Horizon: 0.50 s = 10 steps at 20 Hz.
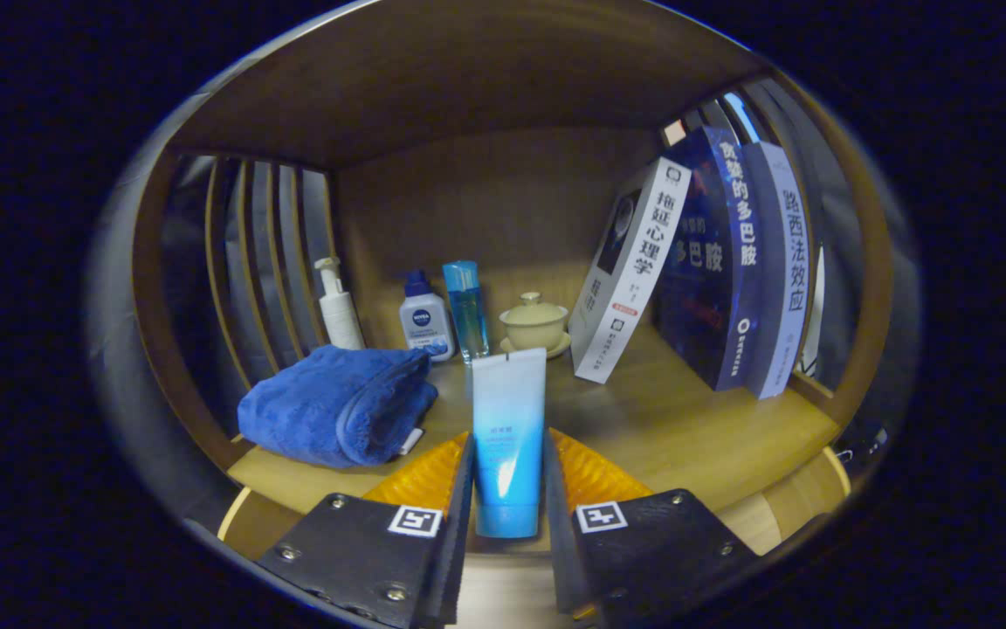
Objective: Pull open the drawer, take out the items inside it, and place them on the countertop above the cabinet.
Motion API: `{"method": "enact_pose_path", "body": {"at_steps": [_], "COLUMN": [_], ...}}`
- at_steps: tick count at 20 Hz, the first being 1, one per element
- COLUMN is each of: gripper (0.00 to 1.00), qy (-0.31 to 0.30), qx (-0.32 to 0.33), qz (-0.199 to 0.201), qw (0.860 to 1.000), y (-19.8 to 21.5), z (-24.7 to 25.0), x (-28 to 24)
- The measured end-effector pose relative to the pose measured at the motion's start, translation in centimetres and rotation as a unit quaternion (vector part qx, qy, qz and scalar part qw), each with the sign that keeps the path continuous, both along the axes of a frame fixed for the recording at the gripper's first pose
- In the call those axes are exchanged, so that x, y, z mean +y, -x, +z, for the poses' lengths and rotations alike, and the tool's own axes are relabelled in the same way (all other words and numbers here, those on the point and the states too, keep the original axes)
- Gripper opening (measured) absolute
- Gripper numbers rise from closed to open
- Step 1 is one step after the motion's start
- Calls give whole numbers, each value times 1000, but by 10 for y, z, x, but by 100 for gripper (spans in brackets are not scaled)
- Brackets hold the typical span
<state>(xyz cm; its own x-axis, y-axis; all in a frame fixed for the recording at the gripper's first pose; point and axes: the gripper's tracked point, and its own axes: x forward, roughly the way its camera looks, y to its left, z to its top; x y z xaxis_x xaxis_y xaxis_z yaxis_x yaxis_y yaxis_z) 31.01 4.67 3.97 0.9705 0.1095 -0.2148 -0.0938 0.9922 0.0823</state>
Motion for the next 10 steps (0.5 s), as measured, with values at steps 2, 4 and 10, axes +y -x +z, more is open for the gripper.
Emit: {"method": "enact_pose_path", "body": {"at_steps": [2, 4, 10], "gripper": [42, 42, 64], "qy": [7, 10, 17], "qx": [5, -9, -25], "qz": [-3, -6, -41], "qw": [1000, 1000, 999], "y": [-11, -17, -15], "z": [-11, -11, 0], "x": [-1, 2, -12]}}
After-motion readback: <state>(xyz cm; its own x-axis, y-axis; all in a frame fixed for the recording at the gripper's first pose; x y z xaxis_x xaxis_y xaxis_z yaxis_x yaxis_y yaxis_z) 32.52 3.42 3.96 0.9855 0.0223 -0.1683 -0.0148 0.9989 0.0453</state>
